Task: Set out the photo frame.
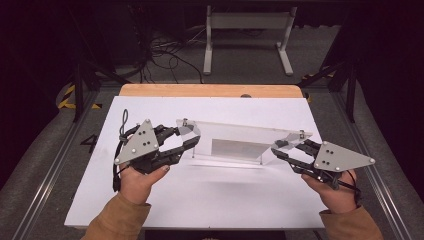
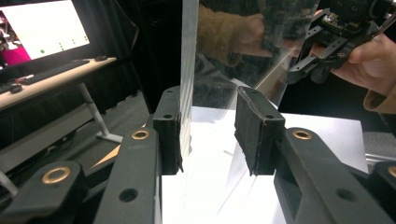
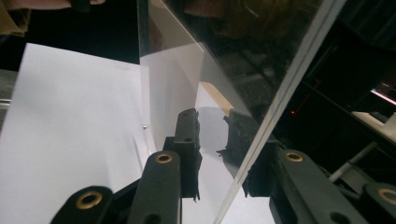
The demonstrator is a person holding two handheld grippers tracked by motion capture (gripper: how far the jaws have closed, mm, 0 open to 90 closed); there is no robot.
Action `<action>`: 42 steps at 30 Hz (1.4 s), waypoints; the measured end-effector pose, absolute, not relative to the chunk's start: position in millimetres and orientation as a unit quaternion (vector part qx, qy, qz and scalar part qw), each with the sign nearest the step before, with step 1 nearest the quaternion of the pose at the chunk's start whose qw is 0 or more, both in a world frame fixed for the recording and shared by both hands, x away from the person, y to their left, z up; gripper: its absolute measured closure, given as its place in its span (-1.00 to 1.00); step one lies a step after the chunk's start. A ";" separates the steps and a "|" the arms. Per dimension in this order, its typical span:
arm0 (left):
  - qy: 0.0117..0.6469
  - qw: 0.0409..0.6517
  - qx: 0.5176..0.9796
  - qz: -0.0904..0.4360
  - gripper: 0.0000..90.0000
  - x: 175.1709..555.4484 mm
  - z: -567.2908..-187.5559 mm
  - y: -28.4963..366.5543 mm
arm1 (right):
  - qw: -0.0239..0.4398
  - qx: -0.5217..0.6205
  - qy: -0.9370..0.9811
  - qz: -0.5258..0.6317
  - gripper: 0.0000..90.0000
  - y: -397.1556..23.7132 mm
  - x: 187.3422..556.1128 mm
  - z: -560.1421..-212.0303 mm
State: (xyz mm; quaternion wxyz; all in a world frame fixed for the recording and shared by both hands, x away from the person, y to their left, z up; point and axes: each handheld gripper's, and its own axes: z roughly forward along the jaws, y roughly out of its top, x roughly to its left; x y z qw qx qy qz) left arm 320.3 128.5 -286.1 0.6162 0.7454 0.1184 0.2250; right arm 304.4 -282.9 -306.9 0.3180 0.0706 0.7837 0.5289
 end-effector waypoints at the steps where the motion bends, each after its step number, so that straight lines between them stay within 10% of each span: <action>1: 0.120 0.617 0.745 0.223 0.40 319.9 -286.1 128.6 | 0.313 0.071 0.783 0.532 0.58 -282.8 304.4 -306.8; 42: 0.205 0.630 0.734 0.150 0.40 338.1 -297.3 146.0 | 0.191 0.122 0.764 0.605 0.54 -273.7 336.6 -316.7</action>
